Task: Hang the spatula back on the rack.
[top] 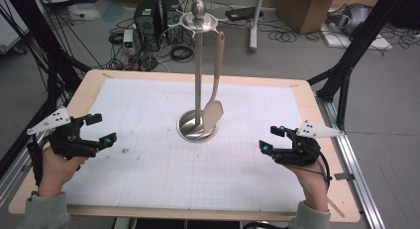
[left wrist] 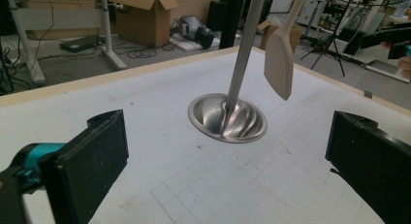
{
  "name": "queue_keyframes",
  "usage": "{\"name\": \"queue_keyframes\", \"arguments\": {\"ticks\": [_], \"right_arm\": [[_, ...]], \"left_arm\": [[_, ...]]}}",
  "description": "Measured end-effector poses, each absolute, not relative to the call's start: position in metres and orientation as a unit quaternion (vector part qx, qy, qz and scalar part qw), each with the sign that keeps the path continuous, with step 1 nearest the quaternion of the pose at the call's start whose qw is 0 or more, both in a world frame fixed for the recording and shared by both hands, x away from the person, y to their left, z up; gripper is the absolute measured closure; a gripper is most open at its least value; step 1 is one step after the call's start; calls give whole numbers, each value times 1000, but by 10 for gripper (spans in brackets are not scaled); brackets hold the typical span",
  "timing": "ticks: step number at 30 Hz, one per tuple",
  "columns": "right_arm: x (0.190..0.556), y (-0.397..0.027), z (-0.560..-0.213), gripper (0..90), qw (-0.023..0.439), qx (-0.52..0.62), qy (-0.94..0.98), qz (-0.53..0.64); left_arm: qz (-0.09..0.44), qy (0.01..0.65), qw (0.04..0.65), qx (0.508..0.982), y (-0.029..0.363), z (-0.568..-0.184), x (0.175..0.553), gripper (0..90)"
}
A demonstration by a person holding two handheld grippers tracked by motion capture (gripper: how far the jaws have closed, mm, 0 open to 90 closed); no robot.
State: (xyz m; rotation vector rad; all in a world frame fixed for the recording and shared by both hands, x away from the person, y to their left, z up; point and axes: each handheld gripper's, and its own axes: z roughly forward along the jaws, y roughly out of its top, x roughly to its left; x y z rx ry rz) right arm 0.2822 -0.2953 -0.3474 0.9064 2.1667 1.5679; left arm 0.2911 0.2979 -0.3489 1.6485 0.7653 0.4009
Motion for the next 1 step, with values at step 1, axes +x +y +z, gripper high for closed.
{"name": "queue_keyframes", "arguments": {"ticks": [1], "right_arm": [[282, -295, -347, 290, 157, 318, 758, 547]], "left_arm": [[172, 331, 596, 711, 298, -349, 291, 21]]}}
